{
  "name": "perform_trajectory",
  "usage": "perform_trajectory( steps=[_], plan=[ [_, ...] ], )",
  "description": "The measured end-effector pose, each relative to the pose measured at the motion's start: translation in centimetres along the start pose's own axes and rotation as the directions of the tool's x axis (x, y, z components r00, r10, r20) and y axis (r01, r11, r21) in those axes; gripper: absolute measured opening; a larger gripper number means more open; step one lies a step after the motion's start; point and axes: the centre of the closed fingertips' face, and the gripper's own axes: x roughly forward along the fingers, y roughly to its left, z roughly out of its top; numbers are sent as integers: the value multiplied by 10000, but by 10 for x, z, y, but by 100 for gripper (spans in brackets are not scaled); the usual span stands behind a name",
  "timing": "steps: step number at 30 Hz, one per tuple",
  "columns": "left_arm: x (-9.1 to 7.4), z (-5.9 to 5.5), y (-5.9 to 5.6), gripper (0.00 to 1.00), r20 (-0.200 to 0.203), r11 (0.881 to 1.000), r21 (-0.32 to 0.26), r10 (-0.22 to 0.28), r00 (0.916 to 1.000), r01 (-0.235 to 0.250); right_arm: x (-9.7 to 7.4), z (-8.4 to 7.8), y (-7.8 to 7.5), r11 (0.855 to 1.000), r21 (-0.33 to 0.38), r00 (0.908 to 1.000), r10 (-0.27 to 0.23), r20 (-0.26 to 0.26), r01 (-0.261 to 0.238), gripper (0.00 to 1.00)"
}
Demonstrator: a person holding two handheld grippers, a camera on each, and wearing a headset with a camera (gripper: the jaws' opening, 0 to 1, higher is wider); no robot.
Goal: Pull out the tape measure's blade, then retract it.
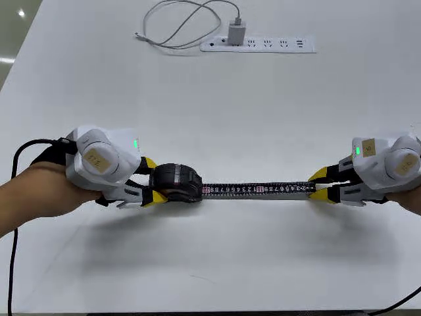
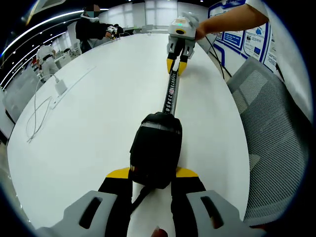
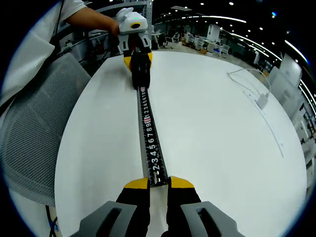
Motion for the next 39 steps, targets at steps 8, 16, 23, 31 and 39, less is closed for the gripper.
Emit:
perform_trajectory(
  steps=[8,16,23,31,39],
  plan=[
    [0,0,0,25,3,10000,19,9,10000,-9,-3,-7,-1,9999,127,9999,-106,-94,107,8],
    [1,0,0,25,10,10000,29,19,10000,-19,-6,-15,-2,9996,203,9996,-165,-245,170,8],
    [0,0,0,25,30,10000,40,17,10000,-17,-8,-17,-2,9996,214,9994,-174,-291,180,8],
    [1,0,0,25,33,10000,40,24,10000,-24,-11,-20,-3,9996,213,9991,-149,-388,158,8],
    [0,0,-1,25,25,10000,40,33,10000,-33,-13,-24,-3,9995,293,9989,-120,-458,133,8]
  ],
)
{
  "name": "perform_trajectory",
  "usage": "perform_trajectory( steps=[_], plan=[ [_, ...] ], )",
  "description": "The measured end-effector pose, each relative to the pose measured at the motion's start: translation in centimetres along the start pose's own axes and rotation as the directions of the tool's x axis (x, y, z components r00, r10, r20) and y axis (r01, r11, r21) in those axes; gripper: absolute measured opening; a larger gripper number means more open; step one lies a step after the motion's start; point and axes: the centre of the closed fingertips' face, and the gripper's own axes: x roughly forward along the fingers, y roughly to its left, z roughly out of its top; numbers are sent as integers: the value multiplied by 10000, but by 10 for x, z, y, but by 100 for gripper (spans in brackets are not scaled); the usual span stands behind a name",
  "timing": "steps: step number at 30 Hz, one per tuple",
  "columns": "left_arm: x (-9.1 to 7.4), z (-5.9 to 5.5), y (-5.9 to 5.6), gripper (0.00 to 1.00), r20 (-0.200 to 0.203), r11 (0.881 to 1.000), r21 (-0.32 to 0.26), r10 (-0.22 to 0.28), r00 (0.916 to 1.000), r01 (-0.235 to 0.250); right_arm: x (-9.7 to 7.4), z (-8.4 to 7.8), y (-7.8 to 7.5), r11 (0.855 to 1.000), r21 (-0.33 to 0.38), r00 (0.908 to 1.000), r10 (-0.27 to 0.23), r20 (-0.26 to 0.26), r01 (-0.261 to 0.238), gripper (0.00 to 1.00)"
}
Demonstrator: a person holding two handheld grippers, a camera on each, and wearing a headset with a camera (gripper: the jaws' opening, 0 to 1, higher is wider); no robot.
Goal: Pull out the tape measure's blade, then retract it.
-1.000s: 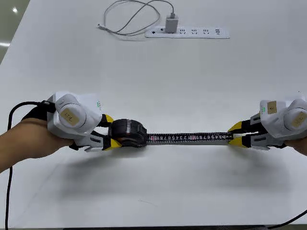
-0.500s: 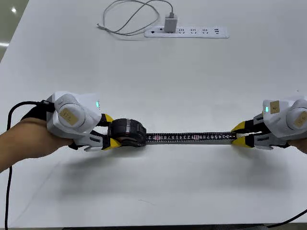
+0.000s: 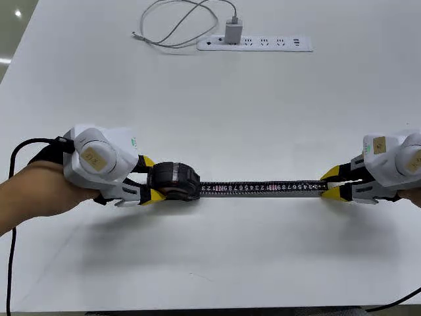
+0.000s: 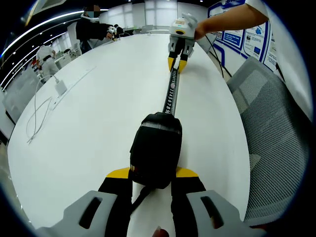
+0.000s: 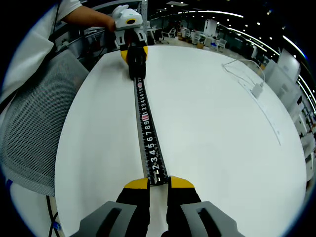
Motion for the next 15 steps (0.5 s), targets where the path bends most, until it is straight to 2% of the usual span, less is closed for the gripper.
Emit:
perform_trajectory(
  steps=[15],
  plan=[
    [0,0,0,25,28,10000,20,1,10000,-1,-1,-3,0,10000,71,10000,-57,-67,58,8]
  ],
)
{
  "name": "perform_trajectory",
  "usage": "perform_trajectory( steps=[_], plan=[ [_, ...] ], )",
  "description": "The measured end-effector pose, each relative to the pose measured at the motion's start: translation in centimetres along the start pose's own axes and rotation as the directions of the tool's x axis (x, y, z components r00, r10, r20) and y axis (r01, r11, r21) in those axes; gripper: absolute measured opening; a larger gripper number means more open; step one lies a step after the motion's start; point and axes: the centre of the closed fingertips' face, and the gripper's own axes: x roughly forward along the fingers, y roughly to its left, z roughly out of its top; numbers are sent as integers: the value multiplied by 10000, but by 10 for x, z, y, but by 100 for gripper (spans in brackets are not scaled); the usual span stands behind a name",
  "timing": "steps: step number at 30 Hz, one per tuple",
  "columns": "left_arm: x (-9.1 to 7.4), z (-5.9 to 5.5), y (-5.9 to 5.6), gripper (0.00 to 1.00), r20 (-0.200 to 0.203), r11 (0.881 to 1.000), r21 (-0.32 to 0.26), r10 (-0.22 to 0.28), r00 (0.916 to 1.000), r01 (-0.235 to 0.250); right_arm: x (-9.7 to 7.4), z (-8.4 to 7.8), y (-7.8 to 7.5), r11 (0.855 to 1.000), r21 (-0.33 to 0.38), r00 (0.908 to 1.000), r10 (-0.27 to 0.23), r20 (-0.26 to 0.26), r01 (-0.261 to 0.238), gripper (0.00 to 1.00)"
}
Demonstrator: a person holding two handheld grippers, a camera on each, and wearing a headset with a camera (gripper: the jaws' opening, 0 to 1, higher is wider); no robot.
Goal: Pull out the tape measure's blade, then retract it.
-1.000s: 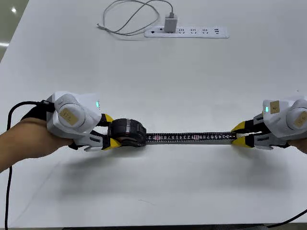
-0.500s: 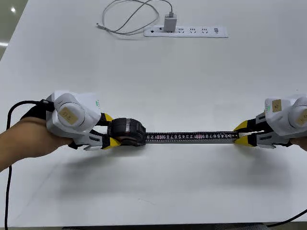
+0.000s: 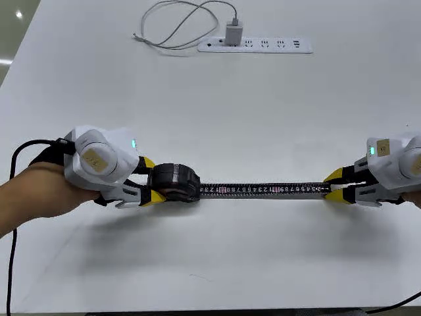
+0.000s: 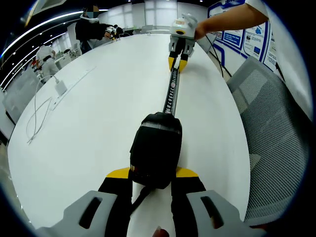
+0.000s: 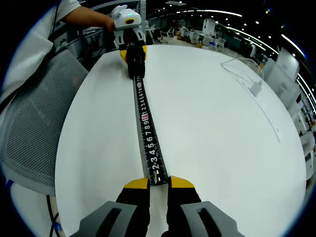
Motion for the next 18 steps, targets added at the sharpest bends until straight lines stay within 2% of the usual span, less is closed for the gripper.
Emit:
perform_trajectory(
  steps=[4,10,18],
  plan=[
    [0,0,0,25,25,10000,-2,17,10000,-17,0,0,0,10000,26,10000,26,-11,-26,9],
    [0,1,-1,26,97,9997,211,134,9999,-136,1,1,0,9995,-260,9988,162,-458,-174,9],
    [0,2,0,26,68,9992,297,265,9996,-267,0,0,-1,9986,-473,9978,221,-628,-251,10]
  ],
)
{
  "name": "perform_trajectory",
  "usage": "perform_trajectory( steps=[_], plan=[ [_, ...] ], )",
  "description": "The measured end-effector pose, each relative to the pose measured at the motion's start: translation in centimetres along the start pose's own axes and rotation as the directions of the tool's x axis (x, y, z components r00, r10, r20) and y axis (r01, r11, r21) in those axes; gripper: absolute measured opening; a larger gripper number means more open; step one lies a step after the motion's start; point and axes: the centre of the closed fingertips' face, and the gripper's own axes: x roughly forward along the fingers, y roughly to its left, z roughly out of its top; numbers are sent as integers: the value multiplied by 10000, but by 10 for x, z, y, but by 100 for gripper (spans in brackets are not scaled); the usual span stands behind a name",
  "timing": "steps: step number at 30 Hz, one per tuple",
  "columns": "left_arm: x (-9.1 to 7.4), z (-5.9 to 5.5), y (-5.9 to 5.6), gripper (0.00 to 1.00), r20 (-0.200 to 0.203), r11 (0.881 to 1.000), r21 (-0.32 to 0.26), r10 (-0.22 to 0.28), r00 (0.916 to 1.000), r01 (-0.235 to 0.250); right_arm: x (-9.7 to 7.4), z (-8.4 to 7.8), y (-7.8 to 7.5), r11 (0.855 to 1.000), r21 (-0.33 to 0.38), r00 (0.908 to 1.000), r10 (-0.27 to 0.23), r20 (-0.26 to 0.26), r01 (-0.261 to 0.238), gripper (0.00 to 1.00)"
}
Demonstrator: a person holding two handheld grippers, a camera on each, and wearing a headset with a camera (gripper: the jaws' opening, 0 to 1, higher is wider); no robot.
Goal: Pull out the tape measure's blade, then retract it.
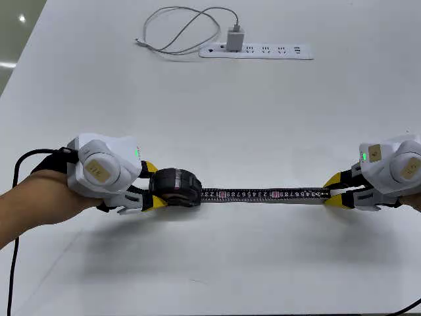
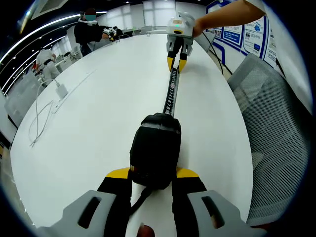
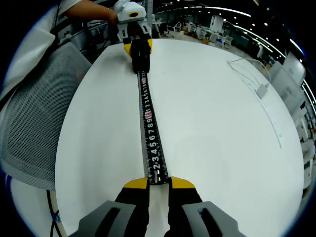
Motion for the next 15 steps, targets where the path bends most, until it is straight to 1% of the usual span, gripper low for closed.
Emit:
perform_trajectory(
  steps=[1,4,7,15],
  plan=[
    [0,0,0,27,35,10000,96,15,10000,-15,0,0,0,10000,-25,10000,-8,-7,8,10],
    [0,0,0,27,61,10000,63,-2,10000,2,0,0,0,9998,-182,9999,-29,-165,26,10],
    [1,0,1,27,0,10000,68,18,10000,-18,0,0,-1,9998,-200,9997,50,-247,-54,10],
    [1,0,1,27,-35,10000,-16,42,10000,-42,1,-1,-2,10000,4,9994,46,-329,-46,11]
  ],
)
